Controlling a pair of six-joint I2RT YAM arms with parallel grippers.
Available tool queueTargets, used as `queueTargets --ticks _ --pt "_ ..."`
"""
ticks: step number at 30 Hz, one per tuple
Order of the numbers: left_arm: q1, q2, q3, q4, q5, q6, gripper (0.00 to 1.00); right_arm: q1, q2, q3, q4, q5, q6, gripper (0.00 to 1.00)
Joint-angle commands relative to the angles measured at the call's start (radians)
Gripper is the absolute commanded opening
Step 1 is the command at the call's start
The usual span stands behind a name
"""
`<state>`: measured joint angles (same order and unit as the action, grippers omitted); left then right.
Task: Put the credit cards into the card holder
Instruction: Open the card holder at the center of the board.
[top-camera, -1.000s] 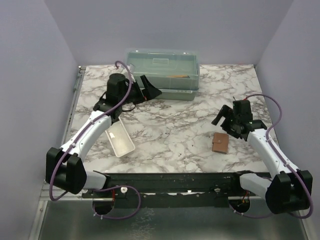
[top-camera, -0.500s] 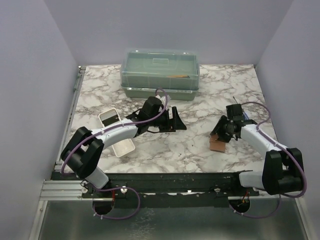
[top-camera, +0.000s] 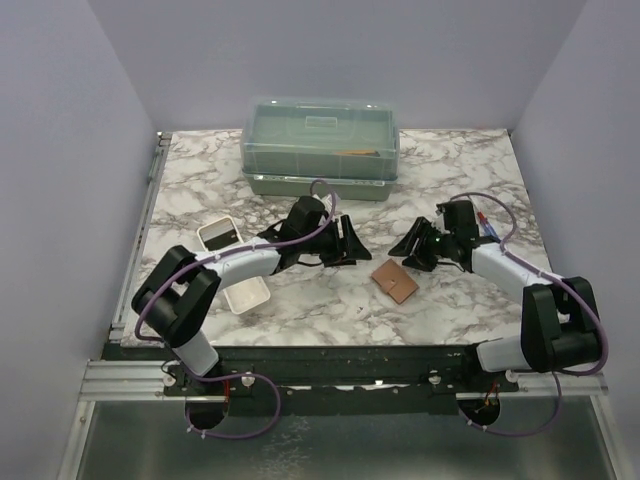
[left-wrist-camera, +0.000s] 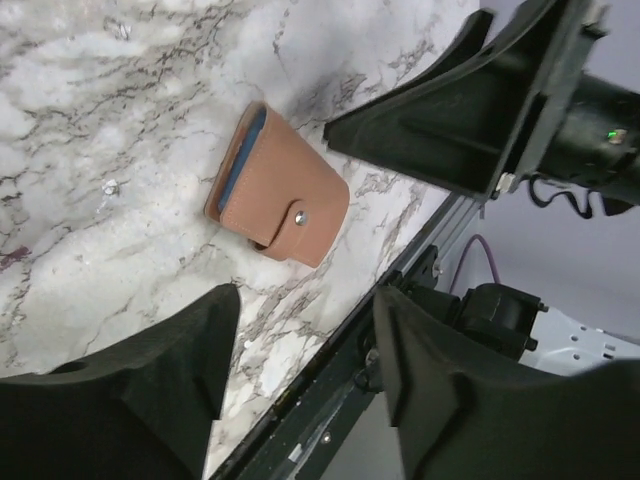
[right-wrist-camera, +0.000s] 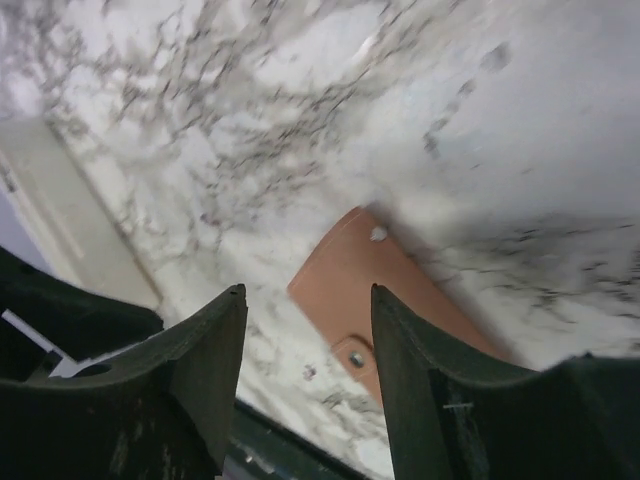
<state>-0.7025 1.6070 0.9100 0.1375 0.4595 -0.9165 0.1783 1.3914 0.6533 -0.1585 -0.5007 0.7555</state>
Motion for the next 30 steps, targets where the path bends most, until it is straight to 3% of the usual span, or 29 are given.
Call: queueTargets --ticks 1,9,19,25,30 --pt "-0.021 0.113 0.044 0.035 0.095 -0.036 0.56 -0.001 0.030 0.065 -0.229 0.318 -0.149 0.56" --pt "-0.084 0.273 0.074 0.159 0.175 -0.130 0.43 -0.002 0.053 0.038 -0.218 0.233 -0.172 0.59" --pt "-0.030 0.393 0.065 0.183 0.106 -0.169 0.31 -0.002 -0.002 -0.043 -0.141 -0.024 -0.170 0.60" --pt "0.011 0.396 0.047 0.182 0.097 -0.154 0.30 -0.002 0.005 -0.128 0.022 -0.186 -0.153 0.55" --pt "0.013 0.362 0.036 0.155 0.085 -0.112 0.30 -0.002 0.042 -0.185 0.194 -0.224 -0.092 0.41"
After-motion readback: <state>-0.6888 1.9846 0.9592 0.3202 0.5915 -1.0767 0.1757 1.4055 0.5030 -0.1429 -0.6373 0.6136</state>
